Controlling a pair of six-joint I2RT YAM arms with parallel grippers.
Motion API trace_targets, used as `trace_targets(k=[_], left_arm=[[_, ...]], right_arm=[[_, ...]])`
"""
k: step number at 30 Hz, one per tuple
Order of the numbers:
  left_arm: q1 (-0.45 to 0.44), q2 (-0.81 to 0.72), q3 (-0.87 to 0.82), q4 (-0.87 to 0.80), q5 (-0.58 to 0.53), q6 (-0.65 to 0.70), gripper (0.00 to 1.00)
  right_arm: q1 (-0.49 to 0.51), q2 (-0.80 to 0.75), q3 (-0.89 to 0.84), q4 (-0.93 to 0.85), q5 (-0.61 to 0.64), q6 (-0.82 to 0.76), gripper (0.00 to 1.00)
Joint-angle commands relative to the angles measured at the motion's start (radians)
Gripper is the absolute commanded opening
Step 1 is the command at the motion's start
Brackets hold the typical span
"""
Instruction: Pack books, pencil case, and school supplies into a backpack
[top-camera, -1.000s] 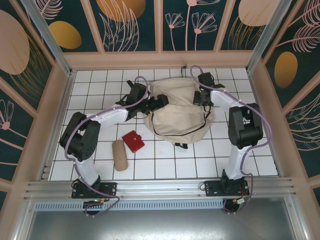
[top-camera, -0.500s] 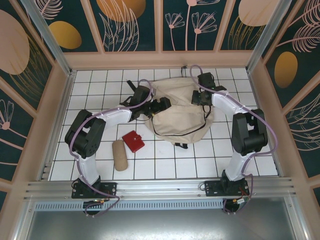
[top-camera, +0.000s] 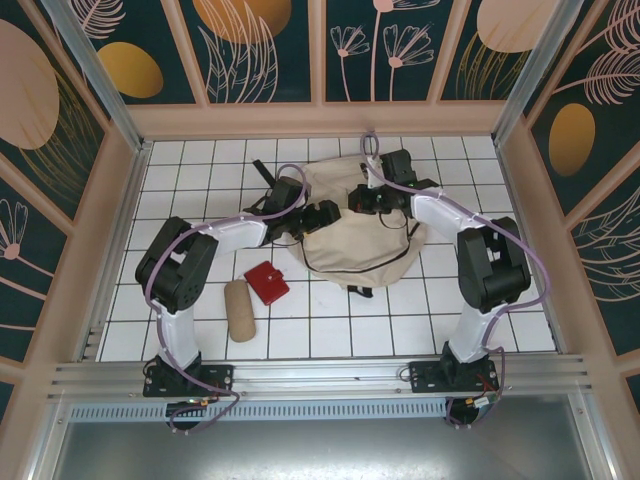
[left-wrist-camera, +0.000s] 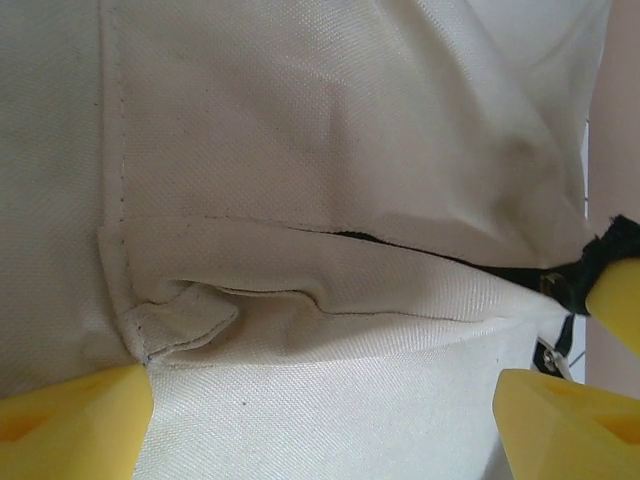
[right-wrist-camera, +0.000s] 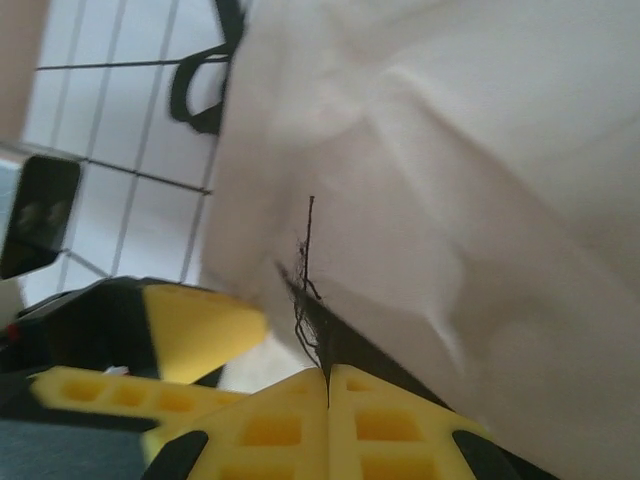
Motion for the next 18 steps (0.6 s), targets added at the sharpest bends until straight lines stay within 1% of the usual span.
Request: trace_targets(k=[1,3,5,7,8,11,15,18], left_arm=[[-0.002,-0.069,-0.017,-0.012,-0.055,0.027,0.88],[-0.003,-0.084,-0.025,0.008,-0.045,0.029,0.88],[-0.002,-0.101,-0.032,0.033,-0.038,0.035,0.88],[-0.002,-0.114,-0.038,0.054,-0.031,0.044,0.88],[-0.002,-0.12,-0.036,0.061,-0.025,0.048,0.88],[-0.003,-0.113,-0.005,0.063,-0.002,0.068,0.85],[-0.022,-0.075,0.078,-0.015,-0.048,0.085,0.79],[-0.041,-0.03,0.141,-0.042,-0.055,0.077,0.73]], right_arm=[[0.016,-0.008,-0.014,0.059,-0.068,0.04,0.01],[0.0,-0.049,-0.039,0.05,0.007,0.068,0.25],[-0.03,-0.107,-0.081,0.05,0.065,0.101,0.45],[-0.057,-0.183,-0.127,0.064,0.1,0.119,0.55],[-0.071,-0.221,-0.156,0.068,0.127,0.133,0.58],[-0.108,-0.304,-0.219,0.058,0.197,0.164,0.6],[-0.139,-0.352,-0.277,0.044,0.25,0.201,0.6],[-0.152,-0.362,-0.307,0.048,0.257,0.212,0.6]])
